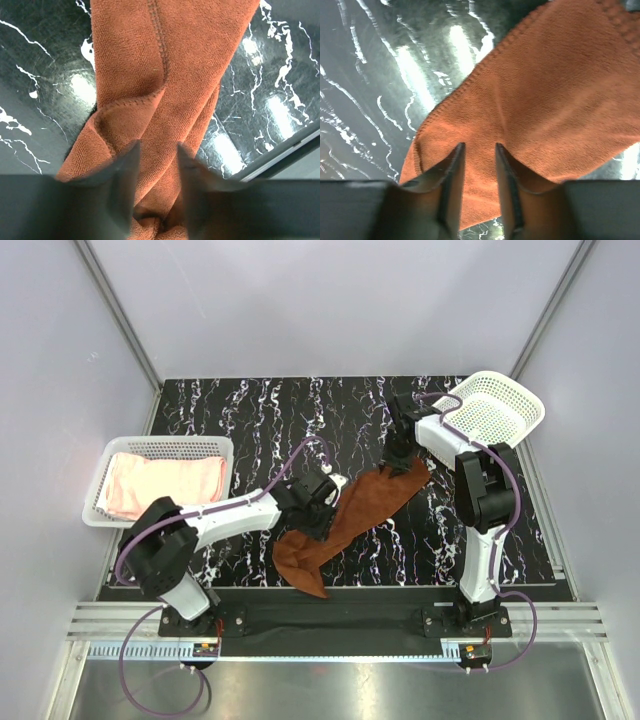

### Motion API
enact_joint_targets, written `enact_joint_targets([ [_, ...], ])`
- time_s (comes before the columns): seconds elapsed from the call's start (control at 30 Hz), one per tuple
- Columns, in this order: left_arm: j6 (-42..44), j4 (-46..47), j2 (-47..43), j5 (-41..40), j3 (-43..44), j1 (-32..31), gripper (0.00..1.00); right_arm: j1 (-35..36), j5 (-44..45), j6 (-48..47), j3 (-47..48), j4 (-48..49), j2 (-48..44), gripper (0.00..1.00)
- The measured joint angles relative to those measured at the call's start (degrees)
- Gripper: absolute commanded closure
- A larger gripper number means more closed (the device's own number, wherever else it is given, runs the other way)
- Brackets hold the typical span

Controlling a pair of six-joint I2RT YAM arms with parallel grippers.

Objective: Fold and stack the towels
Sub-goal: Flatten out the crumpled towel

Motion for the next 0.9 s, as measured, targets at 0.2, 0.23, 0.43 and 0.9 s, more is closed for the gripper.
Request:
enact_joint_targets([
  [0.2,0.35,-1.95,0.76,-2.47,1.05,0.09,1.0,0.0,-5.05,-2.97,1.57,1.7,1.18,1.0],
  [0.23,0.37,-3.32,0.74,-3.23,2.03,0.33,1.0,0.0,-6.03,-3.23,2.43,1.79,1.6,1.0],
  [0.43,0.37,-10.91,-2.38,-7.28,11.41,3.21,1.0,0.0,-9.75,-4.81,13.25,0.24,3.54,1.0],
  [0.9,0.28,-15.23,-19.3,-8.46,10.03,4.5,0.66,0.0,-8.7,-2.99,6.99,2.34,-11.13,0.81],
])
